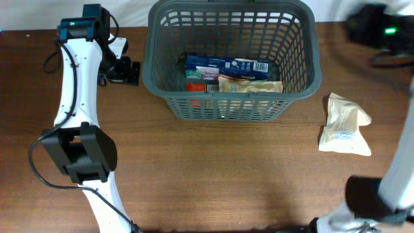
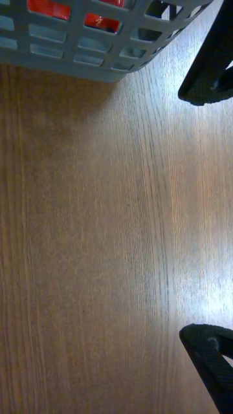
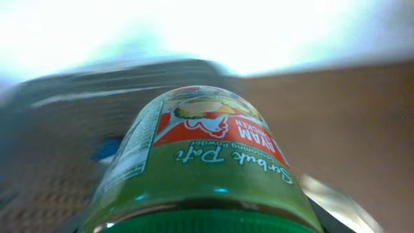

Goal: Pack container
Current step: 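Carry the green-capped jar into the basket and release it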

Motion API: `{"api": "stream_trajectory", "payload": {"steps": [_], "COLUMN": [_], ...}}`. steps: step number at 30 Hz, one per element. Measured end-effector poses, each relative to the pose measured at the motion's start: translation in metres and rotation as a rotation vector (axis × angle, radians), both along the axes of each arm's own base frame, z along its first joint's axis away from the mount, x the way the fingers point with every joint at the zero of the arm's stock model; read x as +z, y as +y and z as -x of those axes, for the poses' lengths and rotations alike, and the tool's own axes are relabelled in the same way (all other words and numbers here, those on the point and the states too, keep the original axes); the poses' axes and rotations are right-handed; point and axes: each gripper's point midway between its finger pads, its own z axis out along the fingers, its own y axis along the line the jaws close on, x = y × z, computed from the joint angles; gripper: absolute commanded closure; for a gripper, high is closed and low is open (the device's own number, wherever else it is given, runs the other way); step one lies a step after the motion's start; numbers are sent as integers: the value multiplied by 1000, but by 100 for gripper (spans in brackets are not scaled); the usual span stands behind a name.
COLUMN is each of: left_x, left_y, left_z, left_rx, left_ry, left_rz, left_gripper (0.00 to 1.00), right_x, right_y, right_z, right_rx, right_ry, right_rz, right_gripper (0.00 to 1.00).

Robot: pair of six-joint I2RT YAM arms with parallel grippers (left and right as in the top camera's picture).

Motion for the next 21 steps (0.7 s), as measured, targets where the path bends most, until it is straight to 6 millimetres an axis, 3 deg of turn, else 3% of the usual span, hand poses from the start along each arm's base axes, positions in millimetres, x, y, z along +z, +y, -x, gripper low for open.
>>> {"api": "stream_trajectory", "payload": {"steps": [1, 2, 3, 4, 6, 8, 11, 14, 17, 20, 21], "left_x": [0, 0, 0, 0, 0, 0, 0, 0, 0, 0, 0], "left_y": [0, 0, 0, 0, 0, 0, 0, 0, 0, 0, 0], "left_z": [0, 0, 0, 0, 0, 0, 0, 0, 0, 0, 0], "left_rx": [0, 0, 0, 0, 0, 0, 0, 0, 0, 0, 0], "left_ry": [0, 0, 0, 0, 0, 0, 0, 0, 0, 0, 0], "left_rz": [0, 0, 0, 0, 0, 0, 0, 0, 0, 0, 0], "left_gripper": [1, 1, 1, 1, 1, 1, 1, 1, 1, 1, 1], "right_x": [15, 18, 23, 23, 13, -1, -43, -102, -165, -222, -232], "right_y": [39, 46, 72, 83, 119, 135, 156, 164, 164, 157, 154], "right_z": [9, 11, 16, 18, 16, 9, -15, -43, -66, -75, -77], "right_rx": [111, 130, 206, 234, 319, 350, 369, 360, 346, 332, 327], "right_ry": [-50, -57, -79, -83, -69, -40, 53, 184, 321, 460, 487], "right_rz": [12, 15, 26, 32, 58, 79, 128, 178, 219, 245, 249], "right_gripper": [85, 85, 85, 85, 85, 85, 85, 84, 84, 84, 84]}}
